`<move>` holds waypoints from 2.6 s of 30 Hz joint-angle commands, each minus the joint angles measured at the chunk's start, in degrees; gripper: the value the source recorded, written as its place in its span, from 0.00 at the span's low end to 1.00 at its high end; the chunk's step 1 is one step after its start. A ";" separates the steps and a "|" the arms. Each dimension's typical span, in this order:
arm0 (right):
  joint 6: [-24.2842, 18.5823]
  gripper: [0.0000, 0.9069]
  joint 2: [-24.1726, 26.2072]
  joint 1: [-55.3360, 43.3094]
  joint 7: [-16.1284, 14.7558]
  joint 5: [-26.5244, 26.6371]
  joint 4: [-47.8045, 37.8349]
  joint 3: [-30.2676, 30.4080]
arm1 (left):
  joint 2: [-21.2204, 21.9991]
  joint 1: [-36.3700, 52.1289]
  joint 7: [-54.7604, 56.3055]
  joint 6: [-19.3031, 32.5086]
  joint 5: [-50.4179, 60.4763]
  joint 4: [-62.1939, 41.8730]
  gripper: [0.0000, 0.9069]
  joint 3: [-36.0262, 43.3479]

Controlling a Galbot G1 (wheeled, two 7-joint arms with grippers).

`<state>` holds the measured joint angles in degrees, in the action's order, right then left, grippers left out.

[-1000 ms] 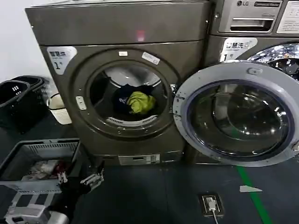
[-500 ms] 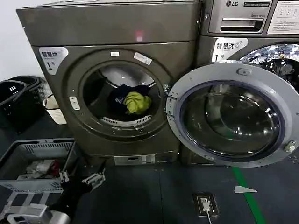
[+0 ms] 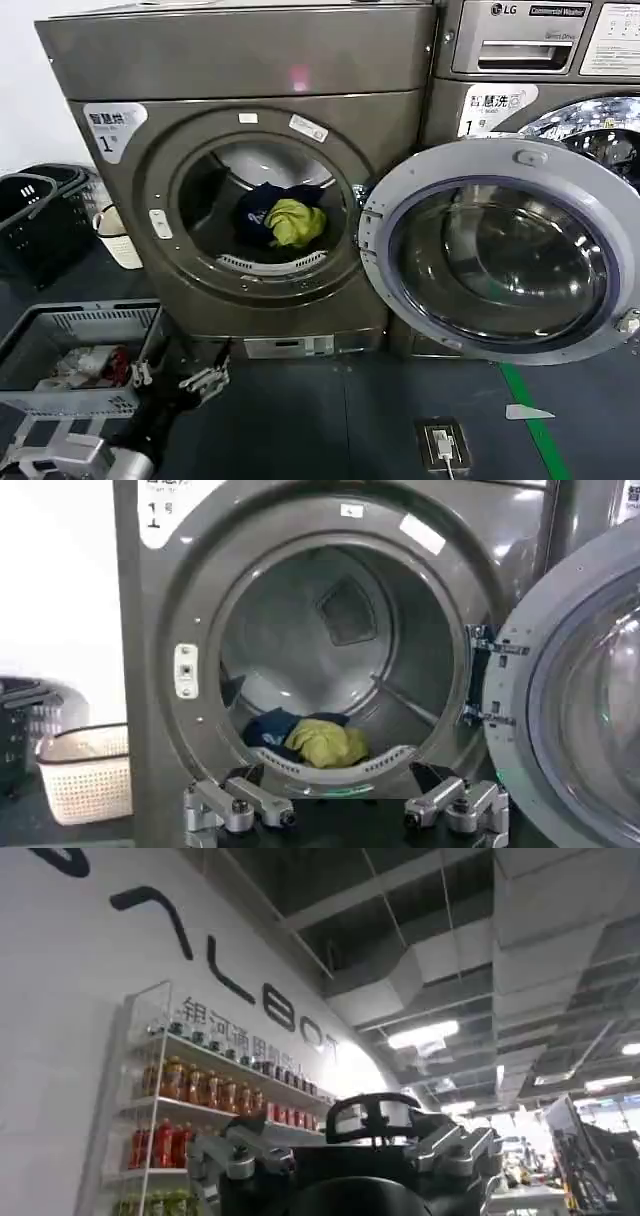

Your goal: Grasp the clothes from the dryer.

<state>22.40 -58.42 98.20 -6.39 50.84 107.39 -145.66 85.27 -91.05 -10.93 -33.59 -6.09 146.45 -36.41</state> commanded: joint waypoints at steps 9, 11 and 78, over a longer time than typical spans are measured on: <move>-1.20 1.00 -0.25 0.17 -0.46 -0.15 0.26 -0.20 | -0.05 0.16 -0.26 0.40 0.20 -0.40 1.00 0.23; -1.17 1.00 -0.27 0.18 -0.52 -0.18 0.30 -0.21 | -0.03 0.16 -0.28 0.38 0.17 -0.30 1.00 0.28; 0.84 1.00 -0.37 -0.57 -0.69 -2.25 0.73 0.41 | 0.18 0.52 -0.24 0.59 -0.15 -1.06 1.00 0.31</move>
<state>21.75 -58.82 97.51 -6.96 49.34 108.00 -144.86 85.48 -90.87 -11.10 -33.51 -5.99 145.98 -36.12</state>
